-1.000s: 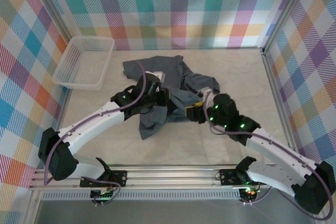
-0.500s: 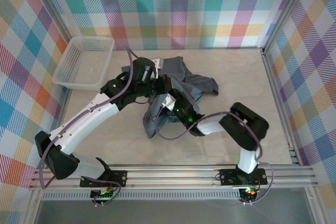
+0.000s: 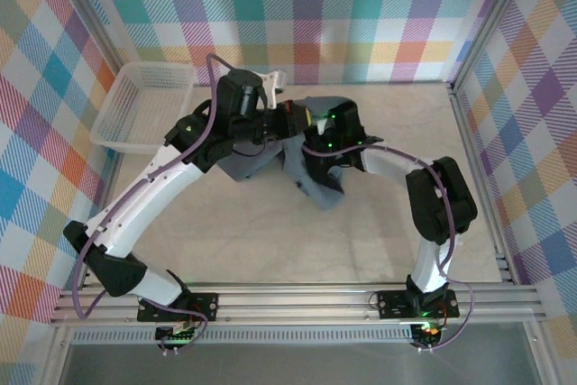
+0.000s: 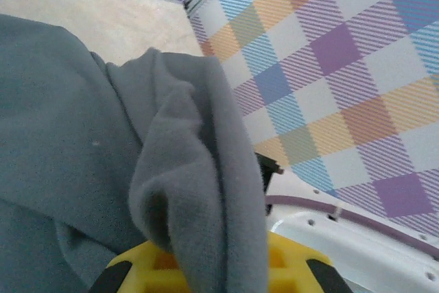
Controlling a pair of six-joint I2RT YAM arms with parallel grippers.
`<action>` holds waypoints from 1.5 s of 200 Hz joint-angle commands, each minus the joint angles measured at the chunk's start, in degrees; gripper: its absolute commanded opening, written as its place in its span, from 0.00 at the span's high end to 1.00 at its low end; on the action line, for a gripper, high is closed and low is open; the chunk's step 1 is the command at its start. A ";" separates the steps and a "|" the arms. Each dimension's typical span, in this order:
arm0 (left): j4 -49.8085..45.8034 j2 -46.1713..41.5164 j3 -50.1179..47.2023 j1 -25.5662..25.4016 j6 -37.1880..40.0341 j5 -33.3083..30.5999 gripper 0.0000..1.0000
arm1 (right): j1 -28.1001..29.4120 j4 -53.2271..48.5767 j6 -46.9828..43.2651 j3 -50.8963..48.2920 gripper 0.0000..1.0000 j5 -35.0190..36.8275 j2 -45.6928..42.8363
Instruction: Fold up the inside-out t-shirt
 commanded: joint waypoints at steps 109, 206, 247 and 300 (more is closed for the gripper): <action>-8.85 20.62 49.54 -10.16 6.62 5.18 1.00 | 2.66 -33.06 20.27 33.44 0.81 10.87 27.79; -17.27 6.71 31.74 -10.91 18.90 -22.33 1.00 | 4.03 -57.54 5.79 41.90 0.80 19.83 35.66; -21.69 5.21 20.66 4.64 16.05 -30.60 1.00 | 4.70 -47.58 3.96 28.62 1.00 -3.07 16.91; -11.20 18.15 2.38 29.84 16.84 -12.21 1.00 | 4.46 -26.39 14.90 5.92 1.00 -21.01 -15.89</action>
